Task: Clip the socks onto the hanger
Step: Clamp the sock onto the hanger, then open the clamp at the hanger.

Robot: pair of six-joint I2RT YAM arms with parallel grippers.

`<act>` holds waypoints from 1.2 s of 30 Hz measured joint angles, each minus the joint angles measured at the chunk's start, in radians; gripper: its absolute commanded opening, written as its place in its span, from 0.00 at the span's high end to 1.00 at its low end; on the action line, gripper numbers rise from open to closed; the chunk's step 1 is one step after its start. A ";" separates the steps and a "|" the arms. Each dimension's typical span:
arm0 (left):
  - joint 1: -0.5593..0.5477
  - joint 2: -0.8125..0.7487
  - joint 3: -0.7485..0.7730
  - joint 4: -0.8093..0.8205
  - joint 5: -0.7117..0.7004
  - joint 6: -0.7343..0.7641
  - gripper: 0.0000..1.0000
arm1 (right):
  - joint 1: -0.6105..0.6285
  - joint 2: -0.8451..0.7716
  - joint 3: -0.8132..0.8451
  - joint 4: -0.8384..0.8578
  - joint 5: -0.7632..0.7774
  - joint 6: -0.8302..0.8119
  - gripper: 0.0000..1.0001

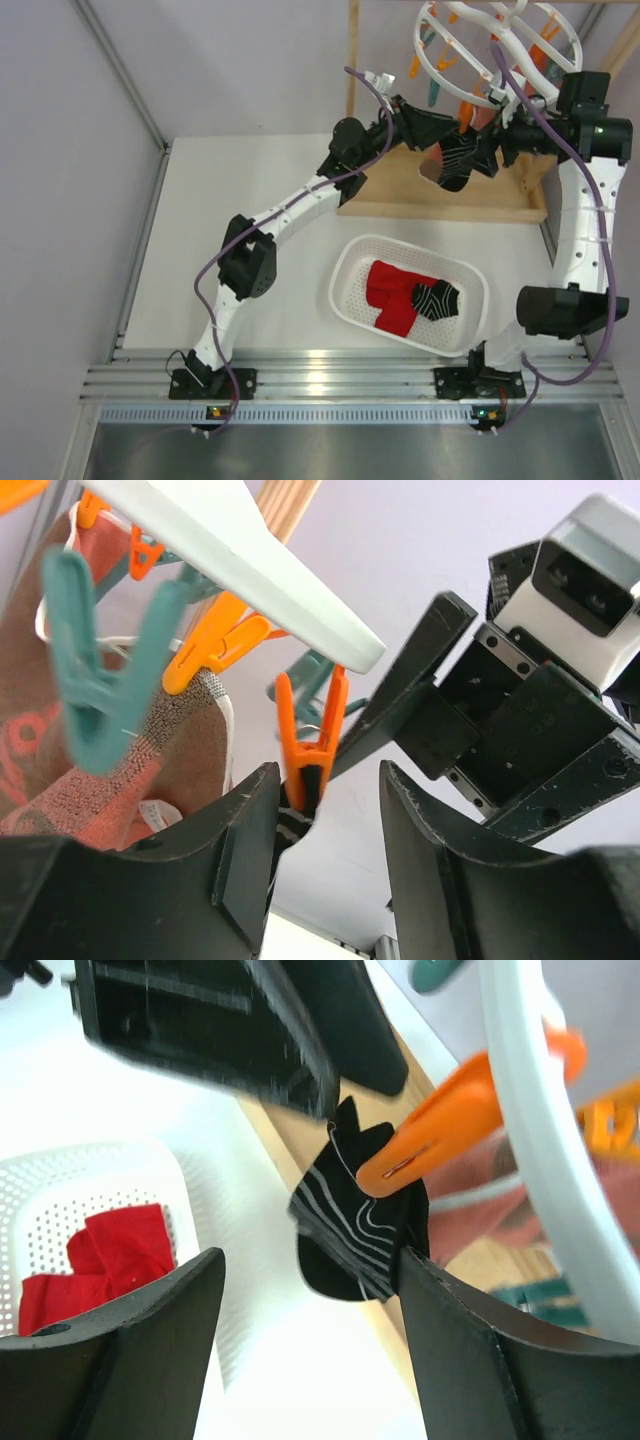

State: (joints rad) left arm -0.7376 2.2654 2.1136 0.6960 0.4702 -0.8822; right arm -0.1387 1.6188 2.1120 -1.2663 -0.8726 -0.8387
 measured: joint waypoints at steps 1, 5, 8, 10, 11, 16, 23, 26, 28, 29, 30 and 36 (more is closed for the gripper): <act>0.003 -0.002 -0.003 0.000 0.000 0.001 0.49 | -0.016 -0.019 -0.024 0.002 0.000 0.004 0.30; 0.013 -0.010 -0.020 -0.001 0.000 0.003 0.48 | -0.082 -0.118 -0.154 0.009 -0.005 0.006 0.33; 0.020 -0.019 -0.045 -0.002 0.002 0.010 0.47 | -0.126 -0.206 -0.277 0.024 -0.013 0.009 0.32; 0.025 -0.031 -0.066 -0.007 0.004 0.014 0.47 | -0.155 -0.259 -0.348 0.040 -0.015 0.023 0.32; 0.028 -0.038 -0.077 -0.011 0.005 0.017 0.47 | -0.172 -0.279 -0.372 0.053 -0.017 0.031 0.32; 0.040 -0.077 -0.125 -0.023 0.012 0.025 0.47 | -0.266 -0.337 -0.417 0.112 -0.040 0.076 0.33; 0.049 -0.149 -0.195 -0.026 0.029 0.047 0.47 | -0.343 -0.362 -0.400 0.176 0.000 0.181 0.08; 0.050 -0.167 -0.206 -0.025 0.038 0.051 0.47 | -0.344 -0.372 -0.407 0.213 0.047 0.232 0.04; 0.050 -0.171 -0.206 -0.025 0.039 0.052 0.47 | -0.344 -0.389 -0.433 0.267 0.068 0.275 0.02; 0.050 -0.172 -0.206 -0.025 0.039 0.051 0.46 | -0.344 -0.393 -0.443 0.289 0.074 0.300 0.02; 0.050 -0.172 -0.206 -0.025 0.039 0.051 0.47 | -0.344 -0.392 -0.444 0.304 0.076 0.326 0.02; 0.050 -0.172 -0.206 -0.027 0.038 0.051 0.47 | -0.344 -0.320 -0.388 0.368 0.119 0.451 0.00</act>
State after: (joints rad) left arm -0.6872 2.0937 1.9072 0.6693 0.5083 -0.8307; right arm -0.4828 1.2984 1.7237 -0.8982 -0.7540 -0.3882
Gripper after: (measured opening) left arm 0.533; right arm 0.994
